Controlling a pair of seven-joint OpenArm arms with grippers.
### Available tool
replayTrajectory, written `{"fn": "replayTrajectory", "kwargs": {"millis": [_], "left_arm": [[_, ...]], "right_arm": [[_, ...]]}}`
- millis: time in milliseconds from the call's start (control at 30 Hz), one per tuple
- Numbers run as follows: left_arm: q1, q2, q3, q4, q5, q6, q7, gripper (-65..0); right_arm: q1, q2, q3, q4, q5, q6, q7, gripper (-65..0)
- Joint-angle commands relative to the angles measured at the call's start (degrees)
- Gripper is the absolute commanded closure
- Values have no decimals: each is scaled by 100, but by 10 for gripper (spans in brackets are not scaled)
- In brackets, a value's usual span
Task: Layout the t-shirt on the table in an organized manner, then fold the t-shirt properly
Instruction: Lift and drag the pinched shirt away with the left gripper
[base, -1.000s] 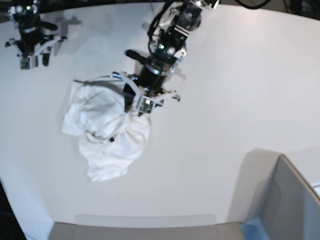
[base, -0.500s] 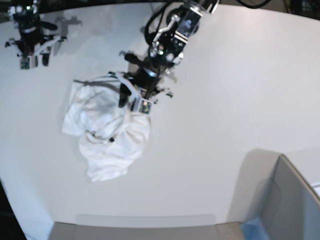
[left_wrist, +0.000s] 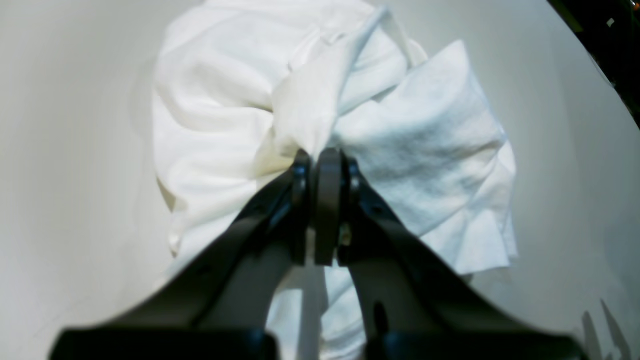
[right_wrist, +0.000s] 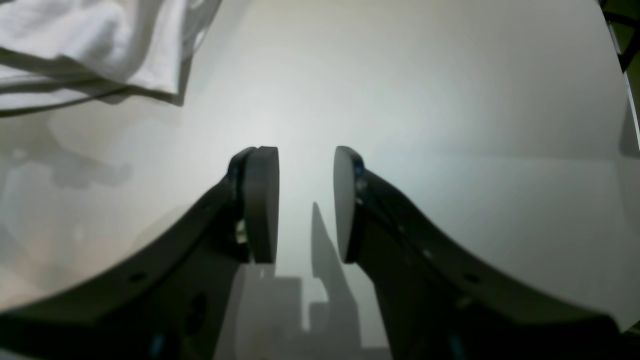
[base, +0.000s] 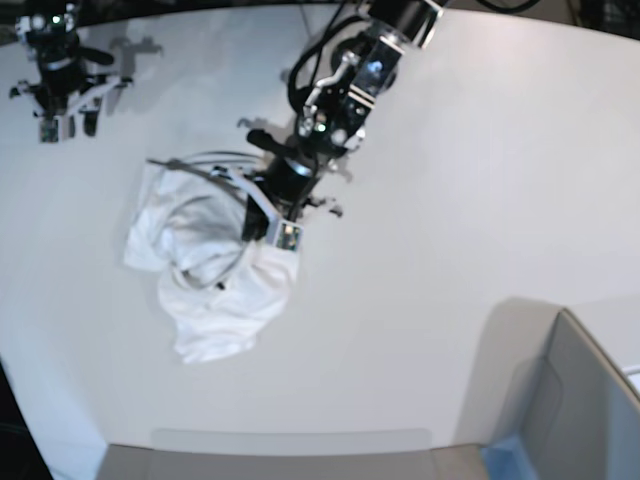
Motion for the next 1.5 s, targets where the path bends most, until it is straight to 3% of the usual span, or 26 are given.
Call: {"fn": "replayTrajectory", "kwargs": {"millis": [0, 200, 400, 567, 667, 867, 933, 1033, 1200, 1333, 1467], "left_arm": [[-147, 77, 9, 213, -17, -36, -161, 0], [-174, 77, -53, 1461, -17, -36, -178, 0], [-147, 95, -765, 2288, -17, -10, -600, 0], [-217, 86, -1785, 2481, -308, -1, -987, 0], [-534, 33, -2866, 2411, -545, -1, -1075, 0], [-824, -908, -4378, 1329, -1002, -1, -1075, 0], [-807, -1198, -4536, 1145, -1266, -1, -1075, 0], [-736, -1400, -4545, 1127, -1538, -10, -1075, 0], [-24, -1409, -4545, 1444, -1617, -27, -1075, -224], [565, -1409, -4448, 1822, -1617, -36, -1075, -225], [758, -1409, -4484, 1866, -1626, -19, -1075, -225]], "right_arm": [[23, 75, 27, 86, -15, 4, 125, -194], [128, 75, 27, 50, -15, 4, 116, -194], [199, 110, 27, 50, -23, 4, 107, -194], [208, 294, 27, -2, -15, 4, 125, -194], [295, 382, 27, -20, -6, 4, 107, -194], [339, 400, 27, -20, -6, 4, 116, -194], [445, 409, 27, -20, -6, 21, 107, -194], [612, 391, 18, -20, 3, 355, 98, -194], [928, 382, -334, -11, 3, 540, 89, -194], [1201, 330, -782, -2, 170, 540, 89, -194], [1438, 154, -914, -2, 935, 540, 81, -194]]}}
